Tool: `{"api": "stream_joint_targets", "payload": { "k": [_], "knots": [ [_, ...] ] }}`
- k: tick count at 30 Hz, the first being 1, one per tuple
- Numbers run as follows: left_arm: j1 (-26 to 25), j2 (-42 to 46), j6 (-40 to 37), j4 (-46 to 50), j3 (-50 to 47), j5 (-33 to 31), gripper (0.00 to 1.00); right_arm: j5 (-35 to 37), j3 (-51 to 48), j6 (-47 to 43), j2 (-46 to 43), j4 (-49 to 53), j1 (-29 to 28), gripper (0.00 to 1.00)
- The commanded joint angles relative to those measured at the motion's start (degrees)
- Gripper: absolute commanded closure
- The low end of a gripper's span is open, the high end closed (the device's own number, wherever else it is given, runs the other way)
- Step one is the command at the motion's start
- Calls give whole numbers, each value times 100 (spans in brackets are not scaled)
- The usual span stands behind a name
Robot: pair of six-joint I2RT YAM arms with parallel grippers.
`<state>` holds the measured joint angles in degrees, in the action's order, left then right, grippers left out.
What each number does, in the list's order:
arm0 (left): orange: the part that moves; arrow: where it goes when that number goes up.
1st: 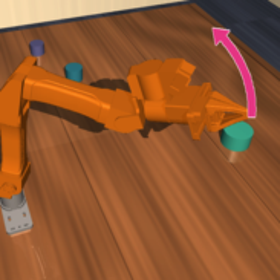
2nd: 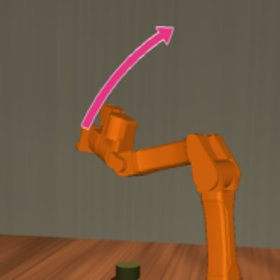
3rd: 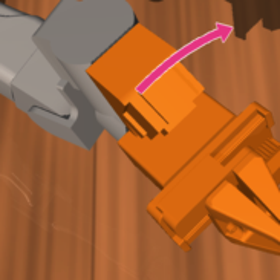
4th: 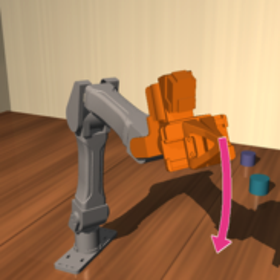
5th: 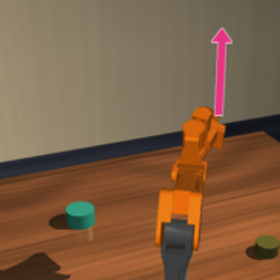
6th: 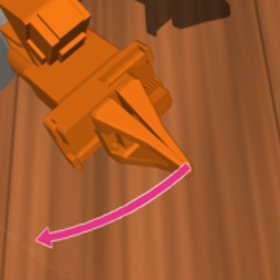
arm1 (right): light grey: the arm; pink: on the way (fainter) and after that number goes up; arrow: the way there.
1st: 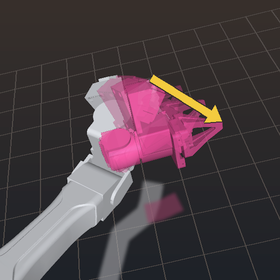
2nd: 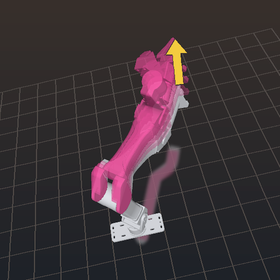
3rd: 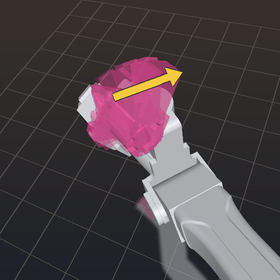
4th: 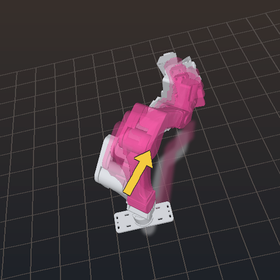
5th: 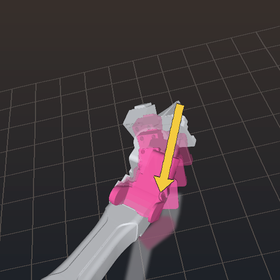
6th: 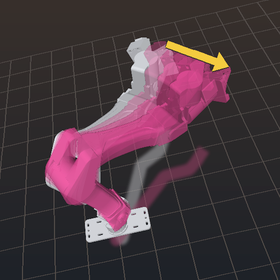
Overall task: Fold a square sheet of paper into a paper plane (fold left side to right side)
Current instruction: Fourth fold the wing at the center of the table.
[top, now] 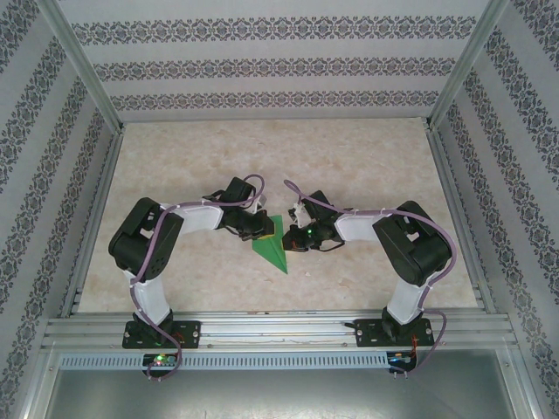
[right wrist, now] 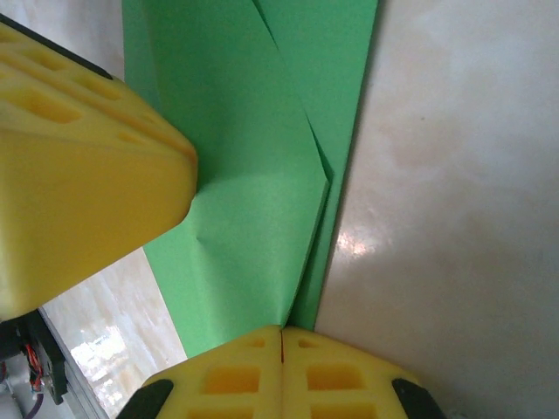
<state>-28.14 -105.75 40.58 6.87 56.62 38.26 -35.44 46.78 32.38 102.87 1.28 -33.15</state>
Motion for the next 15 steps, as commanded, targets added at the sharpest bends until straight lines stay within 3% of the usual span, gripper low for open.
{"api": "stream_joint_targets", "payload": {
  "k": [1,15],
  "knots": [
    [-26,-129,-155,198,50,-237,88,925,-195,-190,528,478,-54,100],
    [17,-330,-140,130,-262,-415,93,912,-127,-275,546,617,-57,100]
  ]
}}
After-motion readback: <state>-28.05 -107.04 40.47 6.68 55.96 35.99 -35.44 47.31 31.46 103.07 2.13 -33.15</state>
